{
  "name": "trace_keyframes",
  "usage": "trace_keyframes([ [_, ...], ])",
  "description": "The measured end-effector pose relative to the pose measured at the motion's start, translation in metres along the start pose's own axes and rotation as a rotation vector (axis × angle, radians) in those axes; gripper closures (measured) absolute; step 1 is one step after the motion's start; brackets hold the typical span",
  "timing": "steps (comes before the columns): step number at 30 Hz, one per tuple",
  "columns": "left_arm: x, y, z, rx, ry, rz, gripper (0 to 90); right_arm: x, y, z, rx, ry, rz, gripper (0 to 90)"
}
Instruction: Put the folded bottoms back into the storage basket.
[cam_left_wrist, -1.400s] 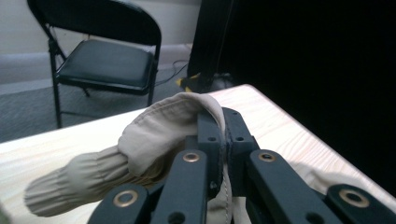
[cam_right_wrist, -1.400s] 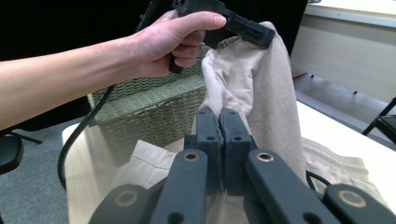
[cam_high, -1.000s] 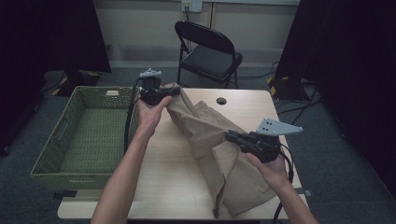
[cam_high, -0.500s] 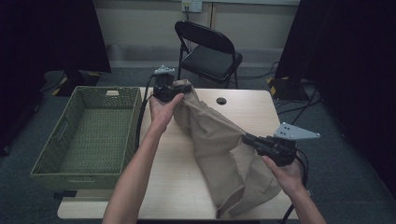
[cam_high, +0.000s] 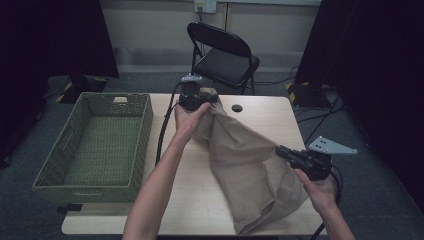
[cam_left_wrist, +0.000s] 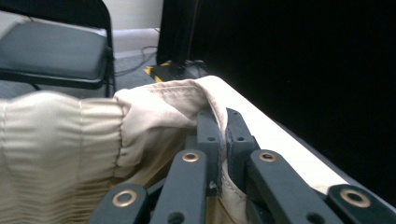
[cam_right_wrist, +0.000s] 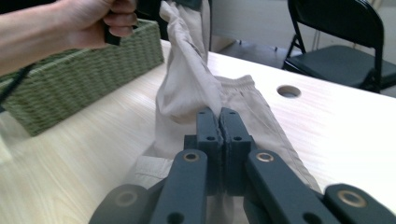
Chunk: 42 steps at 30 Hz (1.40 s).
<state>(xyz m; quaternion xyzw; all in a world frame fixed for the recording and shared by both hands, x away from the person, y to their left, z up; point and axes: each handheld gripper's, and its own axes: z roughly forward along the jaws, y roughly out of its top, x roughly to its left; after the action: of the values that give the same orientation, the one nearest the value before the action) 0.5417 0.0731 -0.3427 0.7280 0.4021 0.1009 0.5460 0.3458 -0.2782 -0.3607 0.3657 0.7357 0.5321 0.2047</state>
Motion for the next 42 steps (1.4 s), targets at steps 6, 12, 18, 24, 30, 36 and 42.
trace_keyframes([
  [6,0.001,0.006,0.0,-0.048,0.02,-0.009,55.5,-0.019,-0.01,0.002,0.028,-0.041,0.038,87.9],
  [12,0.002,0.014,-0.018,-0.114,0.049,0.008,39.7,-0.037,-0.014,0.011,0.056,-0.079,0.076,87.9],
  [18,0.005,0.008,-0.032,-0.073,0.078,0.033,38.8,-0.05,-0.021,0.012,0.077,-0.107,0.102,87.9],
  [24,0.004,-0.015,-0.035,-0.029,0.078,0.059,40.5,-0.061,-0.024,0.015,0.113,-0.149,0.112,87.5],
  [30,0.008,-0.04,-0.034,0.02,0.076,0.052,42.3,-0.072,-0.038,0.013,0.147,-0.225,0.135,83.3],
  [36,0.008,-0.061,-0.037,0.056,0.065,0.036,50.0,-0.077,-0.044,0.008,0.169,-0.319,0.109,76.9],
  [42,-0.001,-0.081,-0.036,0.085,0.02,0.052,56.1,-0.057,-0.046,0.002,0.138,-0.243,0.088,71.3],
])
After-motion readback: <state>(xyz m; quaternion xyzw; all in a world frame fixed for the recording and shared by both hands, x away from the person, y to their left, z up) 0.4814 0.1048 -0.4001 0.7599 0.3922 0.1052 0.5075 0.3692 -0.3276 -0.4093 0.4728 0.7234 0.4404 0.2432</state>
